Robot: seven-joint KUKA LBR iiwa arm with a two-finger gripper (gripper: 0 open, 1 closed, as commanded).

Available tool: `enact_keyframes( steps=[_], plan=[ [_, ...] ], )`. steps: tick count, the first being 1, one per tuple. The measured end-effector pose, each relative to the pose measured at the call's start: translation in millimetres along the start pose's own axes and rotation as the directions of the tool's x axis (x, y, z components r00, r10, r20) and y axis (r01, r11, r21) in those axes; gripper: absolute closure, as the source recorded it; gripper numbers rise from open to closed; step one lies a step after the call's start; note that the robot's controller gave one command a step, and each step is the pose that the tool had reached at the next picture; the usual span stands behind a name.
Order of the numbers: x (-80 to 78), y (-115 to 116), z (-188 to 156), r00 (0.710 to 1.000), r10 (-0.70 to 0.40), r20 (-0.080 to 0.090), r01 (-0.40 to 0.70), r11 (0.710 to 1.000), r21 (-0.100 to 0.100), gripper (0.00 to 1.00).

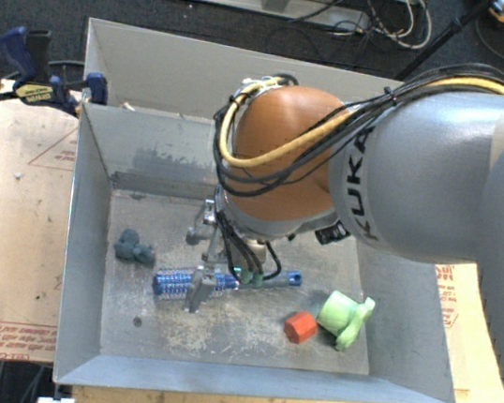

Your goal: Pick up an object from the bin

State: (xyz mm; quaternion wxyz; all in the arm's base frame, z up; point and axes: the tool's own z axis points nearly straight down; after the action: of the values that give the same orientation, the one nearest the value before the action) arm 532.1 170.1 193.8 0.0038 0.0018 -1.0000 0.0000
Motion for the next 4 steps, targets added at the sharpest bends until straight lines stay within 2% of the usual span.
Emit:
enact_keyframes(
  steps=[1,4],
  plan=[
    [-36.4,-45.0,120.8,0.987,-0.160,0.013,0.160,0.987,-0.004,0.00],
    [-39.3,-42.0,116.0,0.988,-0.154,0.010,0.154,0.988,-0.001,0.00]
  ],
)
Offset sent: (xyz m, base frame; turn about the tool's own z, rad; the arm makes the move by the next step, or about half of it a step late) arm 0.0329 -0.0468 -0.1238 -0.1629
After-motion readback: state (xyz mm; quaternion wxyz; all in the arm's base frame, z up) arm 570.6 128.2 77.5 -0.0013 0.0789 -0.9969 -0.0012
